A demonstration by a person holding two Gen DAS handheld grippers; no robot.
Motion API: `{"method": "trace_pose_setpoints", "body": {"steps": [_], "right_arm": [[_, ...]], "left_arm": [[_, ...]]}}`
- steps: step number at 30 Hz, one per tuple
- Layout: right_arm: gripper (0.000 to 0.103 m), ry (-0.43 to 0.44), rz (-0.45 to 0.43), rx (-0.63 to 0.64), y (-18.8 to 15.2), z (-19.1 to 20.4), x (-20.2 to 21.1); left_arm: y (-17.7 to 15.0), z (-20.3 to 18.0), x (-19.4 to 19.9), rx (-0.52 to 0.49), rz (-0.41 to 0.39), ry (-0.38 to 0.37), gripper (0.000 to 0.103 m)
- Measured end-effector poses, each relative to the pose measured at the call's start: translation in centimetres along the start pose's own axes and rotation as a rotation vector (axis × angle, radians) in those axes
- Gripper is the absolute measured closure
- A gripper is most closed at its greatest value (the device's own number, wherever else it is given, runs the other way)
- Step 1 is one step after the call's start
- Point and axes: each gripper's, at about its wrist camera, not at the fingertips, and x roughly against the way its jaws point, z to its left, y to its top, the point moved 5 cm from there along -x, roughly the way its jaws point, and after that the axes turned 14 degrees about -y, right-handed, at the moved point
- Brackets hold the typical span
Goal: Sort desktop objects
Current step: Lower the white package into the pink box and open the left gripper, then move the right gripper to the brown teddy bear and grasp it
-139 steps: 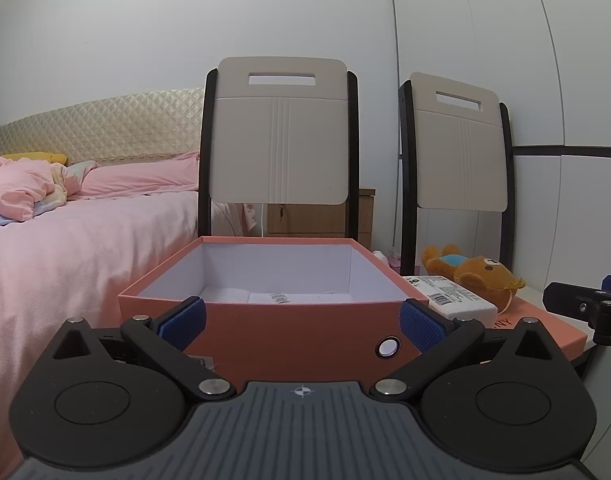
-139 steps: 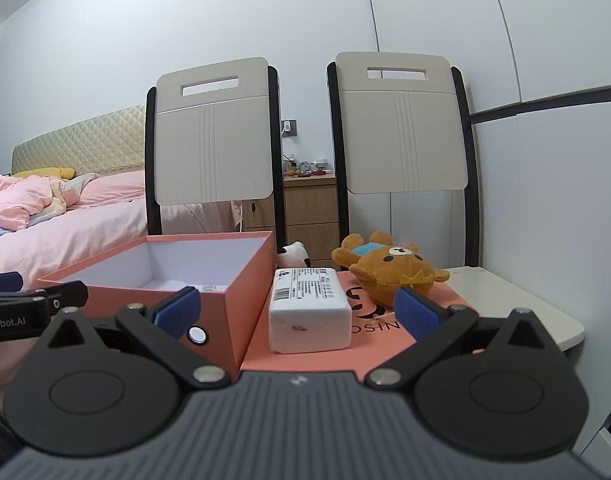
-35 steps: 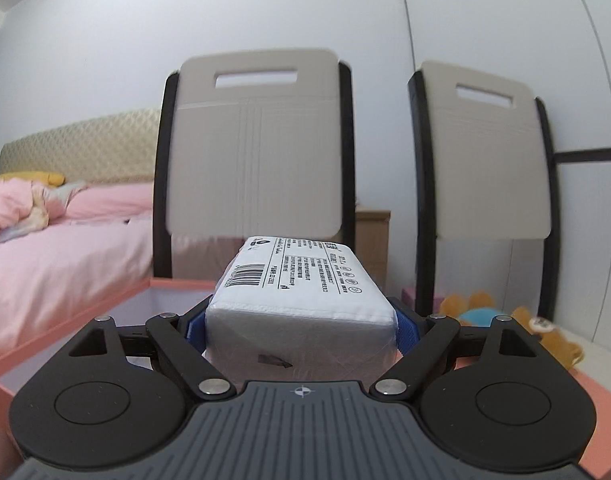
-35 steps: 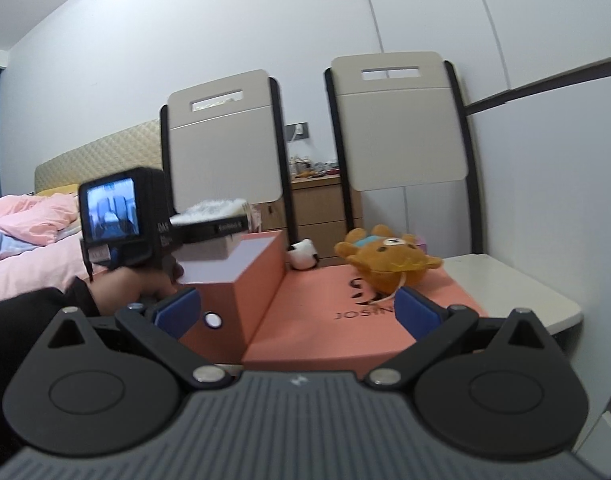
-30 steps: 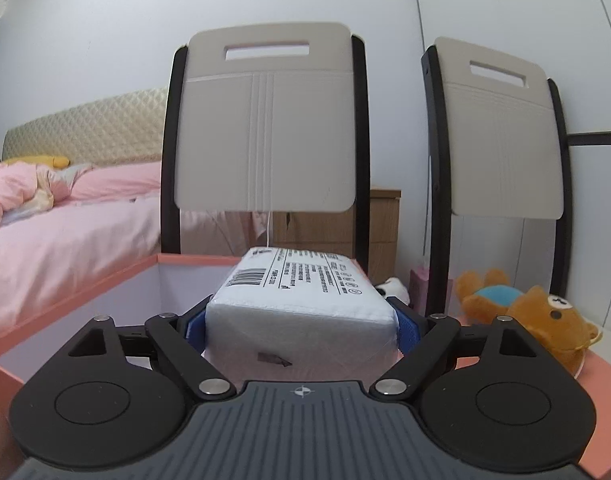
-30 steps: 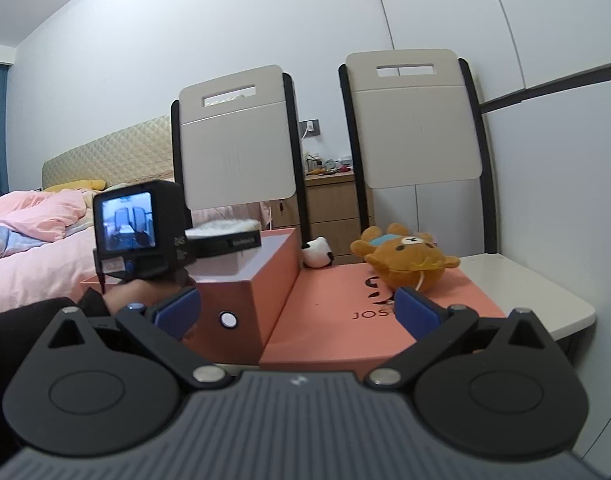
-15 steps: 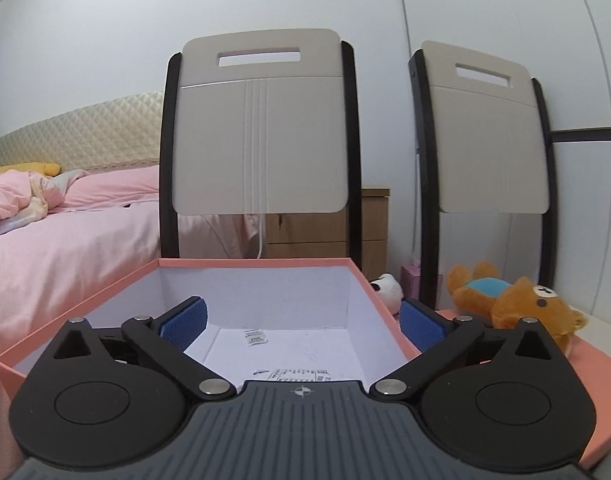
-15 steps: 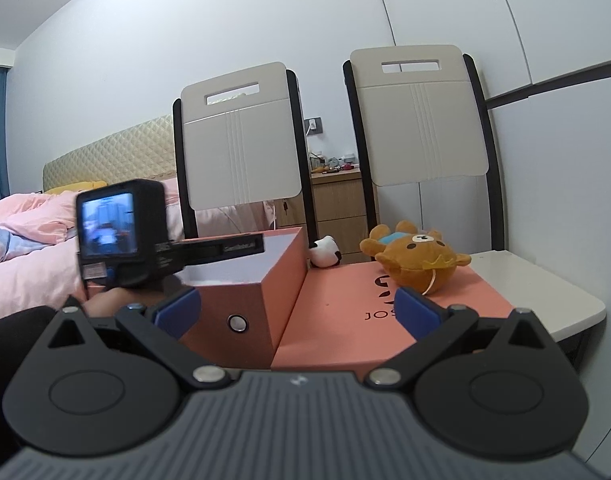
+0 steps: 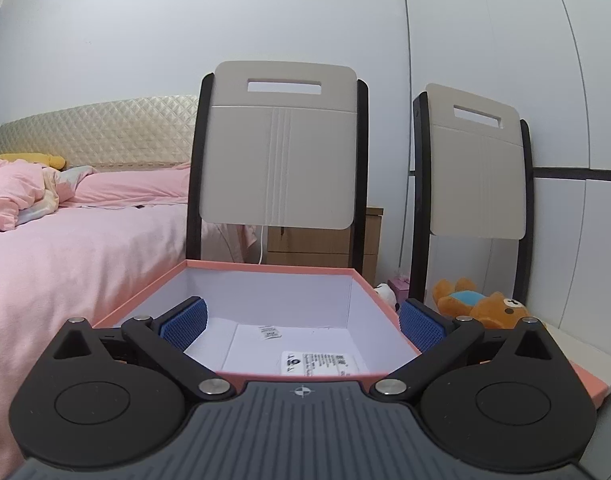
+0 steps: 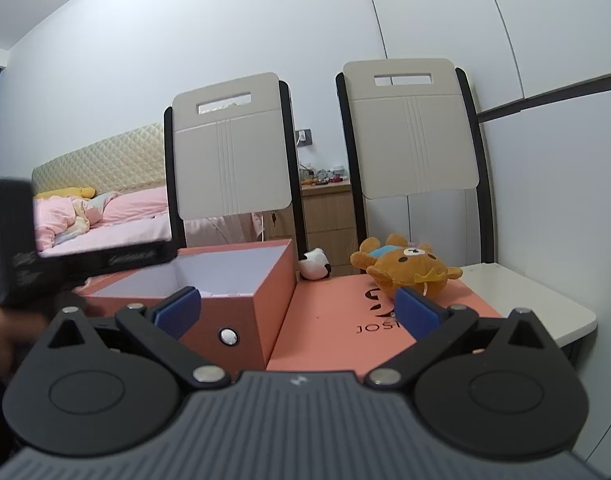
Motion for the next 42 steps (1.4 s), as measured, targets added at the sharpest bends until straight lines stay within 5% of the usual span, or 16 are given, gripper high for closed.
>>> {"method": "trace_pose_setpoints", "body": {"steps": [42], "right_arm": [[0.0,-0.073,0.015,0.045,0.6,1.2,-2.9]], "left_arm": [[-1.1,0.2,2.1,-0.003,0.066,-0.066,0.0]]}}
